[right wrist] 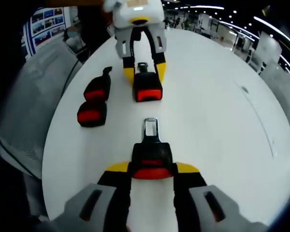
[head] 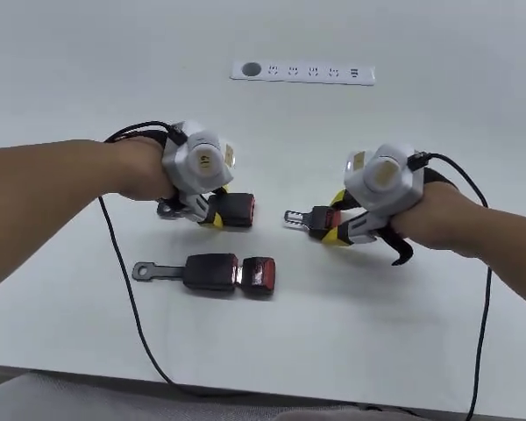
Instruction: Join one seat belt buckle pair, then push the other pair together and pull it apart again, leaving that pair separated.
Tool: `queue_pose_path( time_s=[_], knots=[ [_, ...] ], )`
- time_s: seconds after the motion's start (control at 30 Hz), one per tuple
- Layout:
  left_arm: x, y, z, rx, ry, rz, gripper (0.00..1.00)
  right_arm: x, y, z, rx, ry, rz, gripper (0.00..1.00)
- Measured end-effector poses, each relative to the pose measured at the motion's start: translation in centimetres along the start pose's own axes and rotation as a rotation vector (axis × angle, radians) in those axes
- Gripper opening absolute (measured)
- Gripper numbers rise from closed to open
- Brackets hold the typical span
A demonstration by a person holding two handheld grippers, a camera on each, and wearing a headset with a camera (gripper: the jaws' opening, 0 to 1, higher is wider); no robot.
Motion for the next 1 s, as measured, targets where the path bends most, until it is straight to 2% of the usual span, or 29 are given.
queue_pose_path(
  time_s=[0.33,0.5,0.67,1.0],
  knots=[
    [0.1,0.0,-0.1,0.001,0.003,0.005,0.32,3.1,2.1,-0.2,0.025,-0.027,-0.002,0.33],
    [0.0,0.0,-0.1,0.003,0.002,0.003,0.32,3.6,2.4,-0.1,0.029,-0.039,0.003,0.33],
    [0.0,0.0,-0.1,0.000,0.006,0.002,0.32,3.8,2.4,0.0,0.014,-0.097,0.022,0.33],
    [0.0,0.0,-0.1,0.002,0.009,-0.010,0.32,3.9,2.4,-0.2,0.011,-0.104,0.014,0.34]
  ],
)
Point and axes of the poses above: the centre of the closed fingertips' face, and the gripper's own axes: y roughly forward along the fingers, z roughly to its left, x roughly out of its top, the point moved 6 cm from there along -y, roughly backward along the fingers, and after that the axes turned 1 degree about y, right-handed, at the moved point
